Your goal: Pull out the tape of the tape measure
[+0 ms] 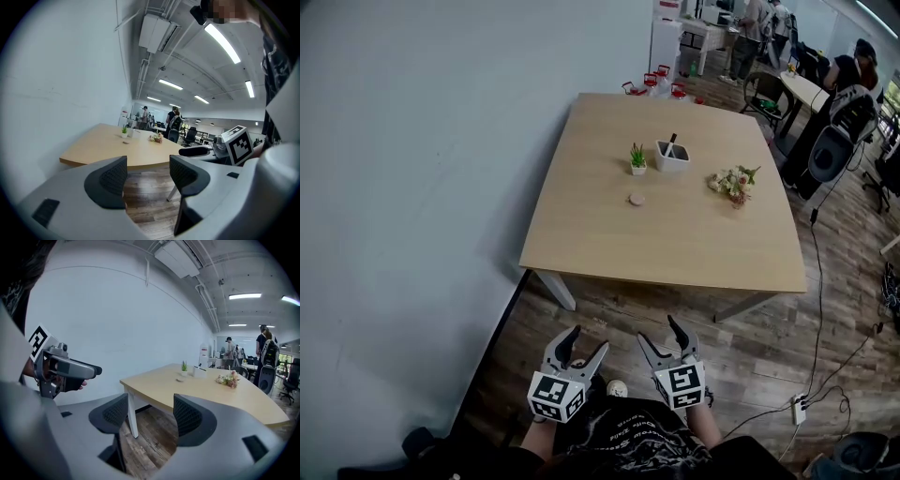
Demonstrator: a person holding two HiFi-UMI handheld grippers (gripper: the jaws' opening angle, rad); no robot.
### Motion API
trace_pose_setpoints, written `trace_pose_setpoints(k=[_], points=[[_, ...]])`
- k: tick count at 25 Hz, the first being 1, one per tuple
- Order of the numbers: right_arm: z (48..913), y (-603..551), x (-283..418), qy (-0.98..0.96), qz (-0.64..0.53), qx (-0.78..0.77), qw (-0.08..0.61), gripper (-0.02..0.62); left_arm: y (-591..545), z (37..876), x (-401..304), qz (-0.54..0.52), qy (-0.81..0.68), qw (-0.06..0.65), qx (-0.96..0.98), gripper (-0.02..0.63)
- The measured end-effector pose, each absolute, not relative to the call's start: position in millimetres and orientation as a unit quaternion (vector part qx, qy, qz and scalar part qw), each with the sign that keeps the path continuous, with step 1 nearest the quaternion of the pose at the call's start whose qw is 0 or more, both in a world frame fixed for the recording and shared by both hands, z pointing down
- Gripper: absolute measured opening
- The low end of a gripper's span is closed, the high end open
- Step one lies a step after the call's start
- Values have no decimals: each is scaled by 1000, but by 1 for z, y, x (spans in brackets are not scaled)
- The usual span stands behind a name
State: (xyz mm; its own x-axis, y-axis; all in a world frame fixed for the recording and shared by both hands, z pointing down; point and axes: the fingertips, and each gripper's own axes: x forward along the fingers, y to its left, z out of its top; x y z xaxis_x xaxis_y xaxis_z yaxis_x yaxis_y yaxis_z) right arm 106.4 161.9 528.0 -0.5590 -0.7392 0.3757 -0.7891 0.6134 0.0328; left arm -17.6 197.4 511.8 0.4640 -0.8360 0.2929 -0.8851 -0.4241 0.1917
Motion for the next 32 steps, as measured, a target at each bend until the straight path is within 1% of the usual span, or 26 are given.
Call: trace_pose_setpoints(k=[5,9,15,23,29,32], points=[[537,145,105,-878,73,431,193,307,176,520,-10,91,-497,161,848,272],[539,123,102,-875,79,436,195,307,146,514,-12,75,-488,169,853,272],[545,67,87,-868,95,442,204,307,76,509,-25,111,-464,113,872,272],[537,-4,59,-846,94,480,211,307,-5,509,-60,112,-434,126,885,272],[540,-46,44,-829,103,505,217,307,-60,511,-71,118,-396,113,903,272],[545,-59,40,-819,106,516,226,307,-81,514,-74,114,-378,118,911,272]])
